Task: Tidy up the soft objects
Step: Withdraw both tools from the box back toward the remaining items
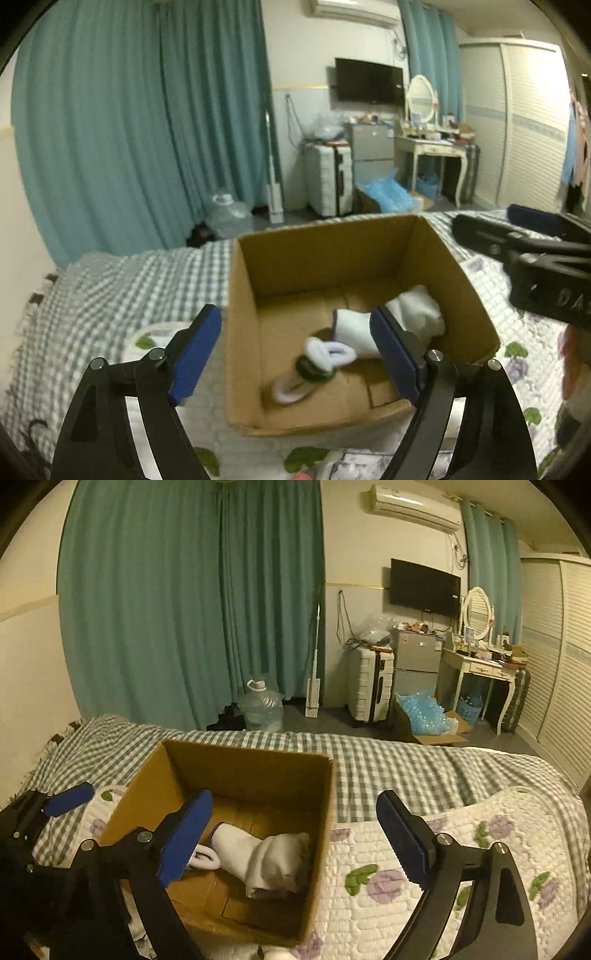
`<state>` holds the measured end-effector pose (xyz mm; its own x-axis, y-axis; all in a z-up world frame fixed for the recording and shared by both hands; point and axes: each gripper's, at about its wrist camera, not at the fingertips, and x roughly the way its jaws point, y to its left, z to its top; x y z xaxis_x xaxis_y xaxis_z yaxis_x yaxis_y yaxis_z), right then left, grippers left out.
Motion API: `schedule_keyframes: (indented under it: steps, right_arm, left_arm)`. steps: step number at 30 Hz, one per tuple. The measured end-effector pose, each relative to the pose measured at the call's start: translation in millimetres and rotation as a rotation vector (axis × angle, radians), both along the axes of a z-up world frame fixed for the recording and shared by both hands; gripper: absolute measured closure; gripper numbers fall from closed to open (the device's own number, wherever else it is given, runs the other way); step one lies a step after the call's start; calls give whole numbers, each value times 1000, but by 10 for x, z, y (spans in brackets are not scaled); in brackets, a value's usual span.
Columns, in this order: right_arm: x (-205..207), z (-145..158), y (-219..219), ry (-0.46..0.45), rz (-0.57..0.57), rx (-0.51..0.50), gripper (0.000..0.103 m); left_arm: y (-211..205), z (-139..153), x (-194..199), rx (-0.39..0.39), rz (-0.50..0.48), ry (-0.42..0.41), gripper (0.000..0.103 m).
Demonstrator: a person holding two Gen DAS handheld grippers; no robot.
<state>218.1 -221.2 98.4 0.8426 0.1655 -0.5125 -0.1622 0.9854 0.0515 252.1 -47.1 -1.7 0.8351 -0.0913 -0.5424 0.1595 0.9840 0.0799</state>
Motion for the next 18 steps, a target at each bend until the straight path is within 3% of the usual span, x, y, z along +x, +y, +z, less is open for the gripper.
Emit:
schedule_keyframes:
  steps: [5, 8, 10, 12, 18]
  right_arm:
    - [-417, 475, -142, -67, -6, -6, 8]
    - [-755, 833, -183, -115, 5, -28, 5]
    - [-1034, 1065, -213, -157, 7, -43, 1]
    - [-1295, 1252, -234, -186, 14, -62, 1]
    - [-1907, 1475, -198, -191, 47, -132, 1]
  left_arm:
    - [23, 343, -284, 13, 28, -66, 19]
    - [76, 688, -655, 13, 37, -160, 19]
    - [89, 895, -876, 23, 34, -202, 11]
    - [120, 1125, -1158, 22, 41, -248, 10]
    - [329, 1482, -1707, -15, 37, -308, 9]
